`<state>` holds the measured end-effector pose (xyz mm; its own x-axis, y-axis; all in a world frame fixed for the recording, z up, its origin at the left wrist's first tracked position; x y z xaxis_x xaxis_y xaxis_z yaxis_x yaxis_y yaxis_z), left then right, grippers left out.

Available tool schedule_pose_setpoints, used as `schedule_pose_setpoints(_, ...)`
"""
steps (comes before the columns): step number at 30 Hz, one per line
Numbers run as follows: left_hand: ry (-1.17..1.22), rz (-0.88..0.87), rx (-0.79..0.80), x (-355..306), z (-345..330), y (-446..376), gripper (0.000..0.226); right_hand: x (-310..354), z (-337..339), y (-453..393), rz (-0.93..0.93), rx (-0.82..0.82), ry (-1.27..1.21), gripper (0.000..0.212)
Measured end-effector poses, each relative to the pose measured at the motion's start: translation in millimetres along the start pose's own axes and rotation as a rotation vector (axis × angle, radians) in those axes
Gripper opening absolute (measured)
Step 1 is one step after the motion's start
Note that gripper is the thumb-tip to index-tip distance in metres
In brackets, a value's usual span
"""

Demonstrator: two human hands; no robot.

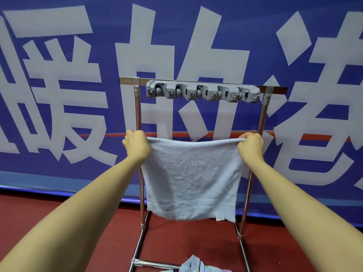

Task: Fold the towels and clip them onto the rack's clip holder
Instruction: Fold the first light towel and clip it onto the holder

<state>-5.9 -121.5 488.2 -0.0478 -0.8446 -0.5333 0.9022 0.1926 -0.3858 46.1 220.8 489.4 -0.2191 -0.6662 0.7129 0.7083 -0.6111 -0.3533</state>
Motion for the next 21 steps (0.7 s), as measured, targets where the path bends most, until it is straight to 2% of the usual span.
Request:
schedule_pose_setpoints(5,-0.25,-0.125,-0.087,-15,15,-12,0.013,13,22,3,0.057,-0.191,0.149,0.016)
schedule_pose_setpoints(7,-0.317,-0.178,-0.099,-22,19,-17,0.015,18,26,1,0.018,-0.177,0.106,0.016)
schedule_pose_setpoints(11,-0.321,-0.252,-0.104,-27,28,-27,0.013,28,28,-7,0.067,-0.135,0.084,0.024)
schedule_pose_setpoints(21,-0.29,-0.341,-0.071,-29,40,-29,0.015,45,38,-2,0.177,-0.192,0.143,0.014)
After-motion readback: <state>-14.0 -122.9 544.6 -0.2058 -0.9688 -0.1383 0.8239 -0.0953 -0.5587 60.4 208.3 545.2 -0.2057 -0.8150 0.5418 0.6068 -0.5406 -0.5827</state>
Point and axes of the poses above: each hand's wrist, its own y-axis away from the middle knuckle, its own z-axis out of the back of the hand, x = y × z, the point moved 6 cm from there along -y, towards the middle knuckle, and after that the axes turned 5 degrees about -z, right-handed, at the moved point
